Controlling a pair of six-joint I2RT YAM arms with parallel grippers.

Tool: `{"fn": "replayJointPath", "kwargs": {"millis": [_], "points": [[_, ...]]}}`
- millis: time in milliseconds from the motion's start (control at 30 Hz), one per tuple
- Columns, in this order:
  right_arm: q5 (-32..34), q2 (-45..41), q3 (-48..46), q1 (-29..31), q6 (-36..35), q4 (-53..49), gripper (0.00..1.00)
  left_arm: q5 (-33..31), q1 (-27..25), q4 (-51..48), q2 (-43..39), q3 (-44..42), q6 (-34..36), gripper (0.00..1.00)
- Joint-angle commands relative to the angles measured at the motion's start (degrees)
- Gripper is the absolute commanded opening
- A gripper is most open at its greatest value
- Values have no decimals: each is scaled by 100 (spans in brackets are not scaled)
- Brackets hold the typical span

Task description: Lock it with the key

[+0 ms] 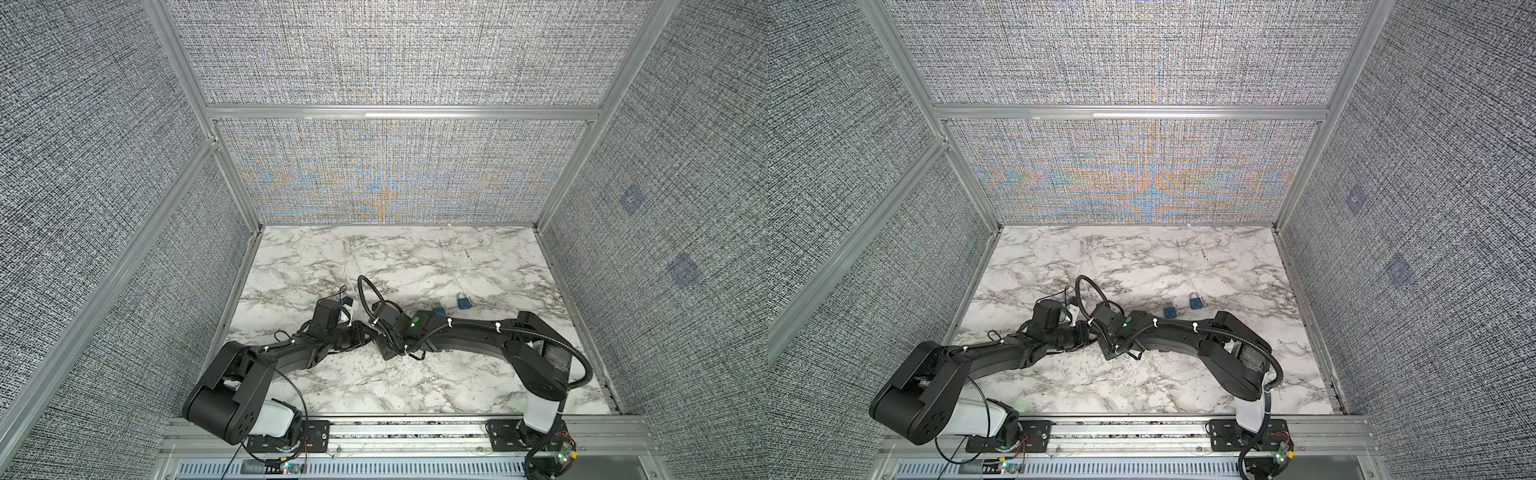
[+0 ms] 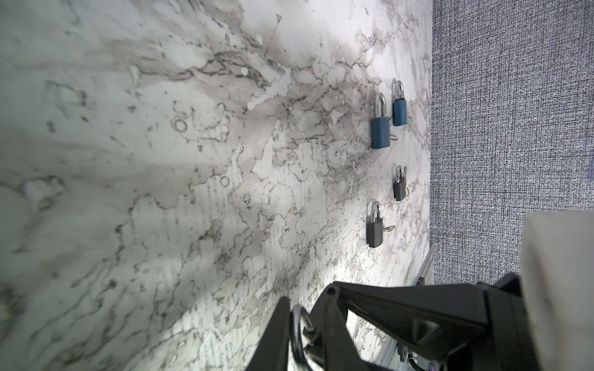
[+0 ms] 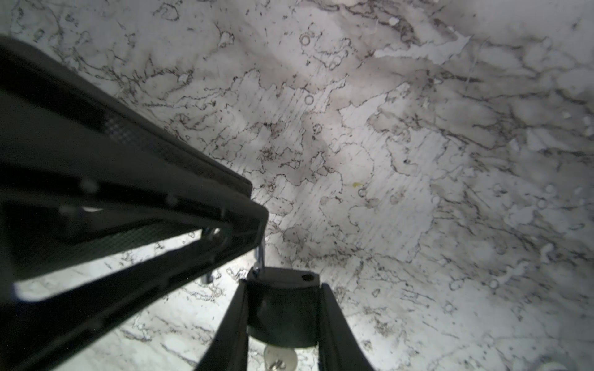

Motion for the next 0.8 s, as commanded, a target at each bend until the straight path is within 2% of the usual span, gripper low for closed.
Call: {"fn": "replayJointPath", "kwargs": {"millis": [0, 433, 533, 600, 767], "points": [[-9, -20, 54, -2, 12, 58, 22, 90, -3, 87, 20, 31, 28, 21], [9, -104, 60, -18, -6, 38, 22, 80, -6, 120, 67, 18, -18, 13], [9, -108, 80, -23, -15, 33, 22, 97, -4, 133, 81, 14, -29, 8], [-2, -106, 96, -22, -23, 32, 22, 99, 3, 130, 78, 6, -37, 1], [-32, -167, 55, -69, 15, 132, 24, 123, -2, 239, 13, -47, -157, 0]]}}
